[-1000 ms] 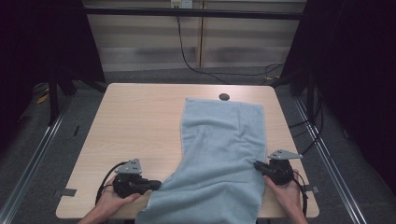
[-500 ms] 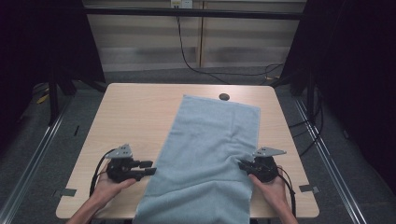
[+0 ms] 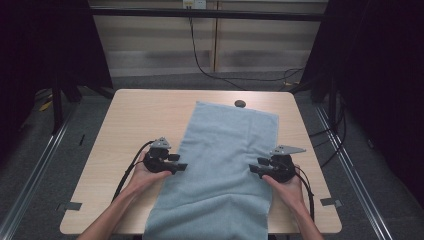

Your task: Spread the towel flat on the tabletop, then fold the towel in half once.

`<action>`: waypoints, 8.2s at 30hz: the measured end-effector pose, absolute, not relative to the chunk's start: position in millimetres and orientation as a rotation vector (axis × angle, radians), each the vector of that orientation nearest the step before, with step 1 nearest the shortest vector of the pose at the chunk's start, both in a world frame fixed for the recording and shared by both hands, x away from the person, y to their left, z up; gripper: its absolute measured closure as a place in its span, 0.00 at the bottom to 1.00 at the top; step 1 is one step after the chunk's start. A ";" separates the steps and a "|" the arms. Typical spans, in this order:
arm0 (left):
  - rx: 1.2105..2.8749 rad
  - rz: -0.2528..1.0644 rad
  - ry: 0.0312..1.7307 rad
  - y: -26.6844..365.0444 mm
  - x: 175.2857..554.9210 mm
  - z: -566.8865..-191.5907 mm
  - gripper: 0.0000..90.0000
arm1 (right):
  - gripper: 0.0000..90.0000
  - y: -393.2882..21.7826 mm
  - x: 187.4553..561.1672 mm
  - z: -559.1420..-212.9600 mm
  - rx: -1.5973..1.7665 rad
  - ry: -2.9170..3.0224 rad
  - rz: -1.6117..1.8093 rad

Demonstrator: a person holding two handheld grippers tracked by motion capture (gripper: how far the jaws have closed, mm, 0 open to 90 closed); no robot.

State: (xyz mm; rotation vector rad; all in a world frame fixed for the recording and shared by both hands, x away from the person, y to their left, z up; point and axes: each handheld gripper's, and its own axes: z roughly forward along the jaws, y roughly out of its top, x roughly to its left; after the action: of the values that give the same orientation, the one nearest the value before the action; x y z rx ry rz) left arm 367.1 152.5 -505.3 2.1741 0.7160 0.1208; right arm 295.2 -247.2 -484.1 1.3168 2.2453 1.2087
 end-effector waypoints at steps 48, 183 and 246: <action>2.099 -0.002 0.601 221.3 245.0 -486.6 0.83 | 0.69 -218.1 213.7 -486.3 1.094 2.493 1.139; 1.797 0.302 0.663 211.7 395.4 -345.4 0.93 | 0.96 -238.6 376.1 -314.9 1.106 1.935 1.534; 2.086 0.137 0.974 205.4 413.3 -504.0 0.94 | 0.96 -212.7 374.0 -497.3 1.334 2.348 1.032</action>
State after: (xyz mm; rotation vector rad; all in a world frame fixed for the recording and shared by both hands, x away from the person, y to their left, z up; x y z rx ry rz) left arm 413.3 205.4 -504.0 2.0860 0.9741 0.1370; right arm 374.0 -212.7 -497.3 1.3338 2.3476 1.0320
